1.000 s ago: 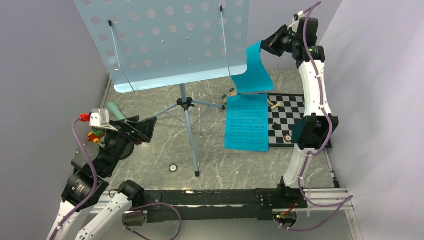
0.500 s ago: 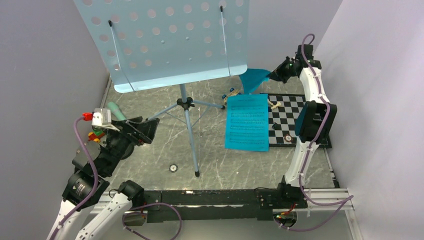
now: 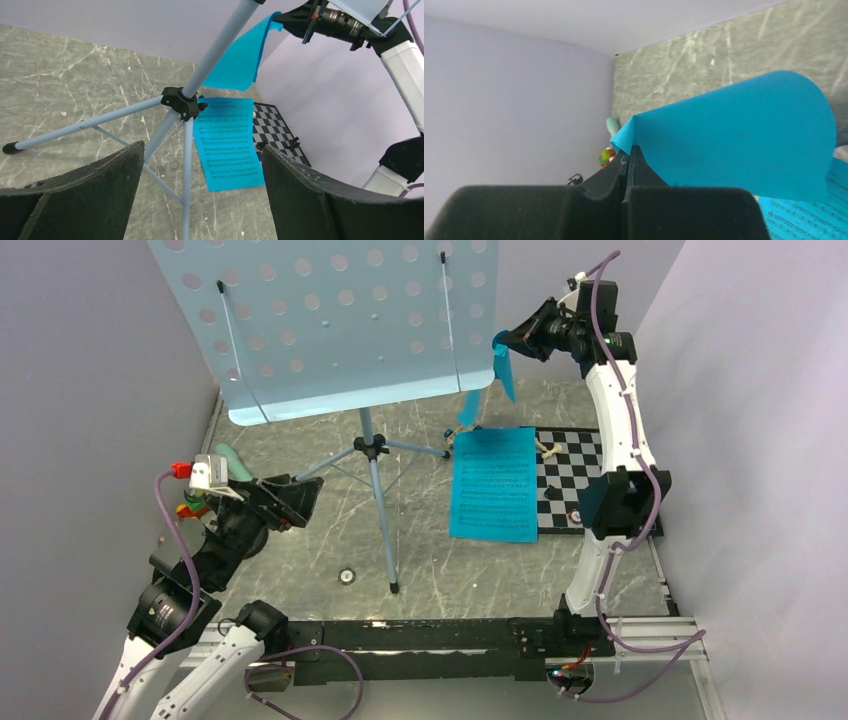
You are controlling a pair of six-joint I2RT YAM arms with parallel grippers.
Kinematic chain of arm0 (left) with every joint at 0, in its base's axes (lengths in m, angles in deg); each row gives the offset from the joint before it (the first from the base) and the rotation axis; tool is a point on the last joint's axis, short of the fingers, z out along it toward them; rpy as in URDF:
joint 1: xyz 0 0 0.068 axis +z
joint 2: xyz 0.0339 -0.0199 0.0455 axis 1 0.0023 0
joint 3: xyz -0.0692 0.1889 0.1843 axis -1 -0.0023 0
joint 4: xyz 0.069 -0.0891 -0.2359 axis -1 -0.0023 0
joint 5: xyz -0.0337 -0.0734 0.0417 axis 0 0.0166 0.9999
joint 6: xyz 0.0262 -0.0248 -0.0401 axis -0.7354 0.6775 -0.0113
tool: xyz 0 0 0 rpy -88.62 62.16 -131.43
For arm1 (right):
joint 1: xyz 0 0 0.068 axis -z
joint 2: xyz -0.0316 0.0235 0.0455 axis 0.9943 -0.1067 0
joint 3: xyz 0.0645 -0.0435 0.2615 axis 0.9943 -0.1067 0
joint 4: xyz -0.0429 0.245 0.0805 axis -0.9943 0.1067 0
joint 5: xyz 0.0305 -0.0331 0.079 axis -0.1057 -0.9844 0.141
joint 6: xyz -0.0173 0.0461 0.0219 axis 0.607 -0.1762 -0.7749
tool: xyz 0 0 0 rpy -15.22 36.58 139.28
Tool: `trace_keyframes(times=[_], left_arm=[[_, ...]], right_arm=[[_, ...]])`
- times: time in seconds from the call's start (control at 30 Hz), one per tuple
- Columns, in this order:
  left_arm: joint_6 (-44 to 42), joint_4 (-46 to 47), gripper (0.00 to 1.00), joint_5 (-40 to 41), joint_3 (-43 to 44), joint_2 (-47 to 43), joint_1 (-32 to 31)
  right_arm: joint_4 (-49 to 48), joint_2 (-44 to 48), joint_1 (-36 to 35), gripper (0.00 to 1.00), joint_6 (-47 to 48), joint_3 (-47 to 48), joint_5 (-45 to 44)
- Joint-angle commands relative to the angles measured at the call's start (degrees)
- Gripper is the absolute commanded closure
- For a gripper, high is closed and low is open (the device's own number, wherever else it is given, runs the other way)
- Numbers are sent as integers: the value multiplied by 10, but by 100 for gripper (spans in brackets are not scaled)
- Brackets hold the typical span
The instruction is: Pack up the instrument practice props
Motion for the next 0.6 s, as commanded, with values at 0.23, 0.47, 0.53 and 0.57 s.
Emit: trace_keyframes(times=[0.23, 0.47, 0.53, 0.57], left_arm=[[35, 13, 10, -36, -14, -14, 1], [39, 18, 10, -41, -11, -15, 0], [40, 18, 10, -43, -11, -16, 0], [40, 17, 10, -43, -11, -16, 0]], right_arm=[[-182, 158, 79, 100, -115, -355, 82], [-145, 194, 16, 100, -115, -298, 60], [-165, 209, -4, 100, -132, -321, 62], [-180, 218, -7, 100, -145, -334, 65]])
